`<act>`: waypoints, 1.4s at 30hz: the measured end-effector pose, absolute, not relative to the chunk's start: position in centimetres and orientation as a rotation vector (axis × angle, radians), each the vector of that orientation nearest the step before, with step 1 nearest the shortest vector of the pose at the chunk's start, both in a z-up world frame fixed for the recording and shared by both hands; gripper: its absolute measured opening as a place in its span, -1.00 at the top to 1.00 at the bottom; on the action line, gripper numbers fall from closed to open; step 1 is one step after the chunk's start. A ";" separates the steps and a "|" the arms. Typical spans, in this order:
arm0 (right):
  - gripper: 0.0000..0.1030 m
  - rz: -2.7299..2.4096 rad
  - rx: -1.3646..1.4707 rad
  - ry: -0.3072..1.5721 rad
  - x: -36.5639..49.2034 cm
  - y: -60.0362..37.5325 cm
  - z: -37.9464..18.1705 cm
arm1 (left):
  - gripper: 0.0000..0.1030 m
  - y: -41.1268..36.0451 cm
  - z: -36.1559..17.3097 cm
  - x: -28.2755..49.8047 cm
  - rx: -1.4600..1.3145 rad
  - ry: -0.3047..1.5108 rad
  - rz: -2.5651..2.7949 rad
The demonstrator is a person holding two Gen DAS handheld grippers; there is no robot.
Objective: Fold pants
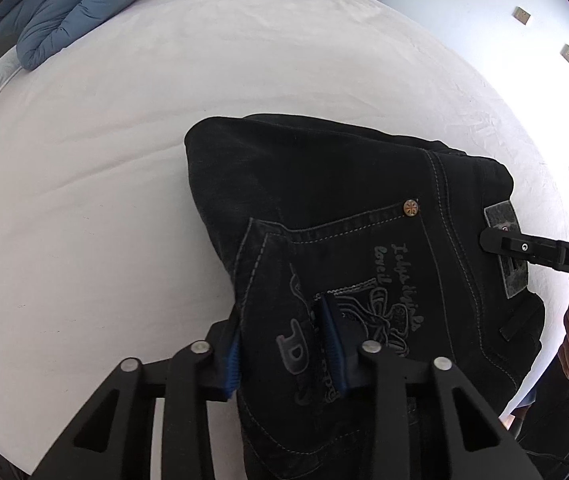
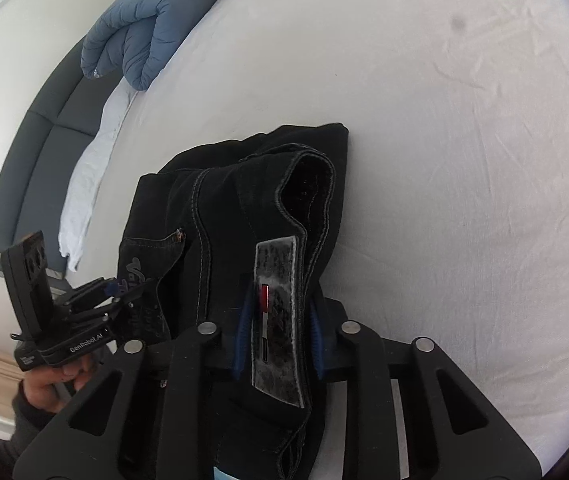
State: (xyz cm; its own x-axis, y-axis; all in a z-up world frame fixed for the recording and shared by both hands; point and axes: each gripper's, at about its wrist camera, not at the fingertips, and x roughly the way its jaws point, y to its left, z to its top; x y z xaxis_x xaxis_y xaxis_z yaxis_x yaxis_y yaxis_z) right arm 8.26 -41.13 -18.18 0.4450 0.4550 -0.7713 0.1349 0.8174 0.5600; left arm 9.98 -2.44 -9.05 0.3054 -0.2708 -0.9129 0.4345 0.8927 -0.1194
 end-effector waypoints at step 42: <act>0.70 0.109 0.566 0.997 19.2 -54.0 -12.9 | 0.48 -13.1 -7.8 23.2 0.270 1.061 -0.481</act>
